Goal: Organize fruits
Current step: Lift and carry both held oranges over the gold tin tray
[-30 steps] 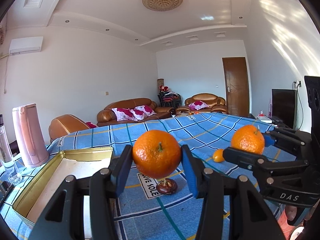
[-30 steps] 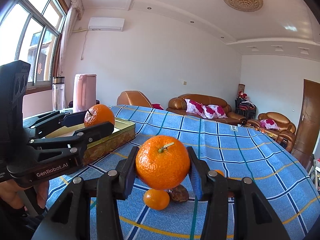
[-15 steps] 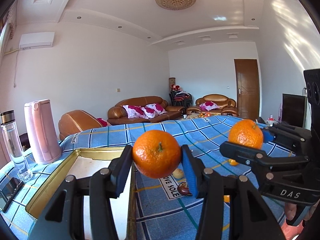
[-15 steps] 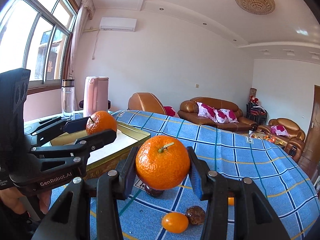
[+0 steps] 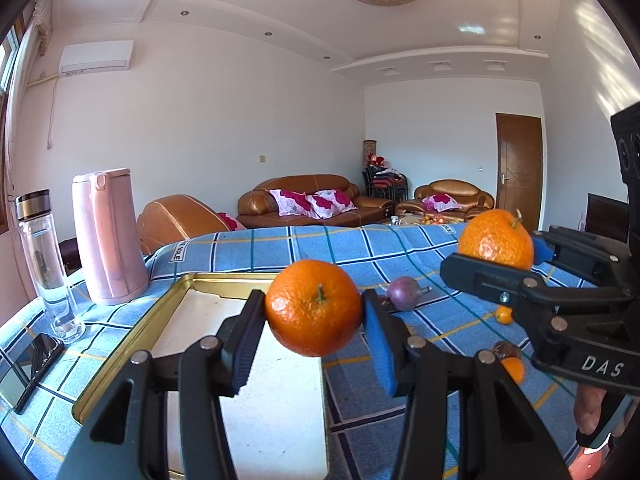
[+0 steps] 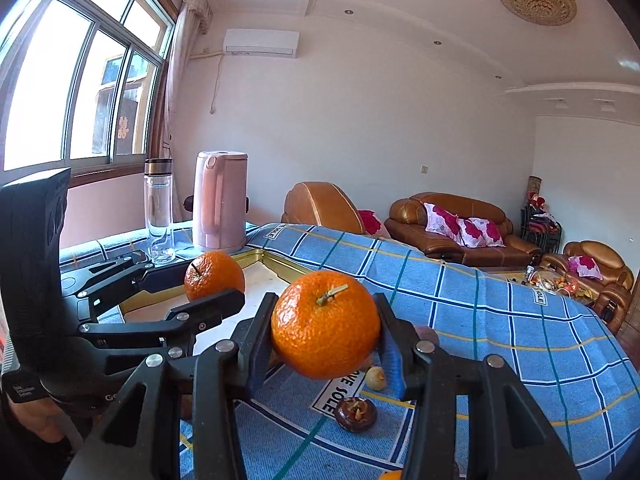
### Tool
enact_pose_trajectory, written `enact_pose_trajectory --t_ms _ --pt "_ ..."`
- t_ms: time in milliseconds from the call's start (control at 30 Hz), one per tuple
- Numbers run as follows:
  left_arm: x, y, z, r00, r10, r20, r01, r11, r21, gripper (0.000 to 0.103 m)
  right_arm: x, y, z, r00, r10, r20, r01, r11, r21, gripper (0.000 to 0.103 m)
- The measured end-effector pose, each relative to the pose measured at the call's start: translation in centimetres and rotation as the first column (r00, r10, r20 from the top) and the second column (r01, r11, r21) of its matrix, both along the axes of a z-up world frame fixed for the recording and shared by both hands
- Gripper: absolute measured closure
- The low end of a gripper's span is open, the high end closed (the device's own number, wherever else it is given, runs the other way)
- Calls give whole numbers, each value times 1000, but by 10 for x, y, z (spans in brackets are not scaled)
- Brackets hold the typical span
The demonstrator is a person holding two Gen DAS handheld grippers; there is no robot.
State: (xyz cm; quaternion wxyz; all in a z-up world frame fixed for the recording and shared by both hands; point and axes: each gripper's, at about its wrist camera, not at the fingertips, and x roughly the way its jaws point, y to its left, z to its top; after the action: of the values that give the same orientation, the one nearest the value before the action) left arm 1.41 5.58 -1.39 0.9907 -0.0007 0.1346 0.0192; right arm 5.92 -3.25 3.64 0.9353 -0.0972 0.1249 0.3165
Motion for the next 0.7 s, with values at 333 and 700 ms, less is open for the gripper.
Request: enact_pose_trajectory --t_ms 333,700 --pt "5 29 -6 997 61 -44 -62 998 -19 53 14 38 -3 997 62 -40 -64 998 -29 55" --pt "15 60 -16 986 122 -111 -123 992 -9 53 34 65 -16 987 114 -112 -119 992 -44 55"
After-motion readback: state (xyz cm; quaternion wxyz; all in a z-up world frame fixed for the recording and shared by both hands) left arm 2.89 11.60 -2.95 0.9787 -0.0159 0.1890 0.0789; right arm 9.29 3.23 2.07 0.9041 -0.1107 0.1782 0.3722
